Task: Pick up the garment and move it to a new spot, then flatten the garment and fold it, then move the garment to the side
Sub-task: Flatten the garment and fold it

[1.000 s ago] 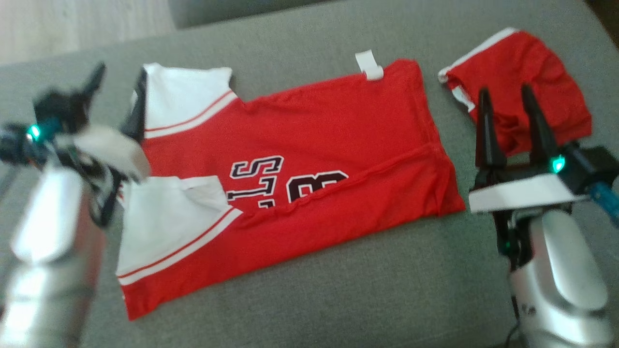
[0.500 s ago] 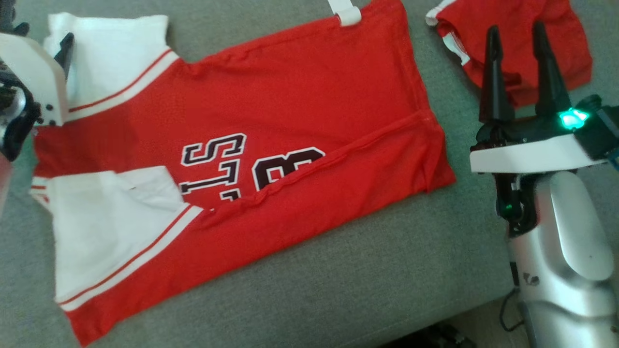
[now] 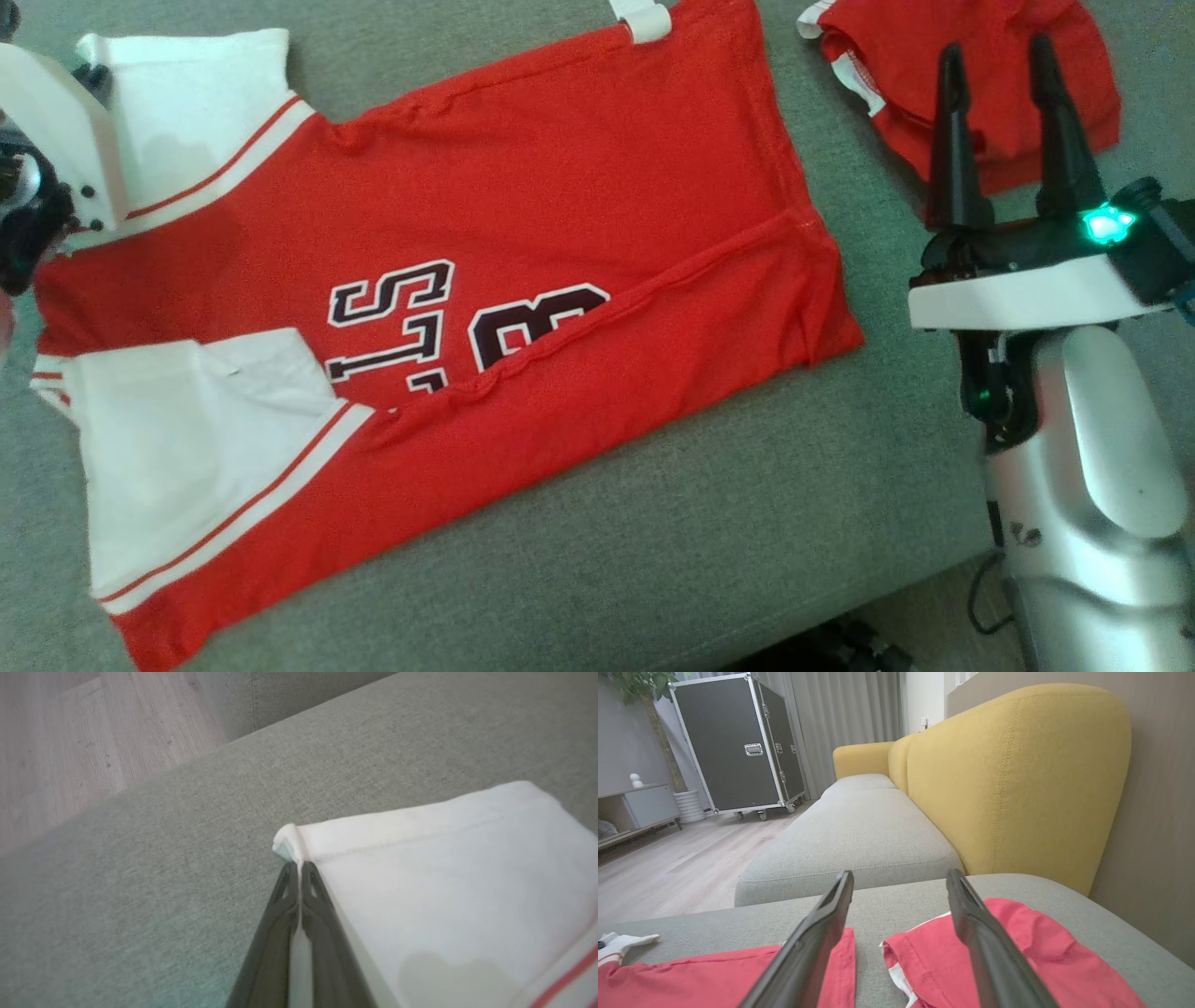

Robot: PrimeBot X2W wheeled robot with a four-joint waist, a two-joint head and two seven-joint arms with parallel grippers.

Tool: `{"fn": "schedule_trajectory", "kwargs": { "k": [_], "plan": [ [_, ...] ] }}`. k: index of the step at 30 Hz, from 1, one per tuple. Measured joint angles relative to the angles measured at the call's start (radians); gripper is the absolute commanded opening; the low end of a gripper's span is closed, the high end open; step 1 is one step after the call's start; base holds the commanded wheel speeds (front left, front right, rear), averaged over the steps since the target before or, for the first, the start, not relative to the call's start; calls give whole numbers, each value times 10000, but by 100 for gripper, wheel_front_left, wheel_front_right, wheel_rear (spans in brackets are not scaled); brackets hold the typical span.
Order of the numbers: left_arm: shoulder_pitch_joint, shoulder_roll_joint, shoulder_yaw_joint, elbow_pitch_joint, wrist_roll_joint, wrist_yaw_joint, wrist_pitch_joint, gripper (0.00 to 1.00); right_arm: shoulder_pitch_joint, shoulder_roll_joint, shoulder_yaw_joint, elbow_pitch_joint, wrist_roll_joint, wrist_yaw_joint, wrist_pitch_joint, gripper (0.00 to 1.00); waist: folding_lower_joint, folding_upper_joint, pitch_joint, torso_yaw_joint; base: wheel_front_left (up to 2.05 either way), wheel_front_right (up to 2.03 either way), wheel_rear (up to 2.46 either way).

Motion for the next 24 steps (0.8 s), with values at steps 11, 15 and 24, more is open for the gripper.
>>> {"fn": "schedule_trajectory", "kwargs": {
  "k": [11,15,24],
  "plan": [
    [337,-456,-309,-320,-136,0,-3582,0,-640,-56,-84,1277,-844,0,234,100,0,0,-653,785,0,0,0],
    [534,-692,-546,-708,15,0,-4870,0,-1234,-721,270,1952,-901,0,920,100,-1,0,-956,1382,0,0,0],
    [1463,-836,-1344,-2165,259,4,-5789,0,-2628,-2211,1448,4523,-192,0,2844,100,-1,0,-1322,2880,0,0,0]
  ]
}}
